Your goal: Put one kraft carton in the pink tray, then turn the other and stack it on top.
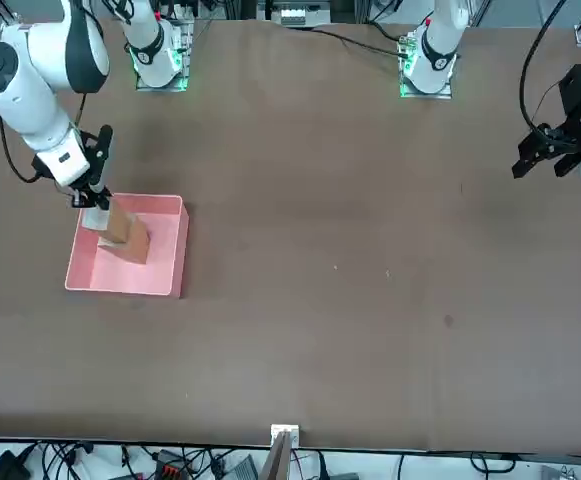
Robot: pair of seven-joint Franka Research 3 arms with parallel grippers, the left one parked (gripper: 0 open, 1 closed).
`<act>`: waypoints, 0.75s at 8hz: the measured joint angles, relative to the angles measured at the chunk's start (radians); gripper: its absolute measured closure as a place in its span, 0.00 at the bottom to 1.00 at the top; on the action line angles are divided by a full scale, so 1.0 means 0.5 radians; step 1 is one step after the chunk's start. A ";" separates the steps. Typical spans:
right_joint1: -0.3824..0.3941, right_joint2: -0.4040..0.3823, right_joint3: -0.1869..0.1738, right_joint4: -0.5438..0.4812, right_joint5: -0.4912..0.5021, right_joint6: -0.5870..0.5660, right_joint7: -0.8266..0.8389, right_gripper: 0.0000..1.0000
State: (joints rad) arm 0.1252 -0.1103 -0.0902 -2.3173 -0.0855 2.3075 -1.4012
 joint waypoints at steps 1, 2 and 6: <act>-0.020 0.021 -0.005 -0.018 0.000 0.025 0.000 0.86; -0.036 0.048 -0.007 -0.020 0.000 0.046 0.000 0.70; -0.051 0.056 -0.008 0.054 0.001 -0.015 0.110 0.01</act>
State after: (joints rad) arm 0.0998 -0.0822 -0.0943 -2.2900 -0.0848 2.3001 -1.3460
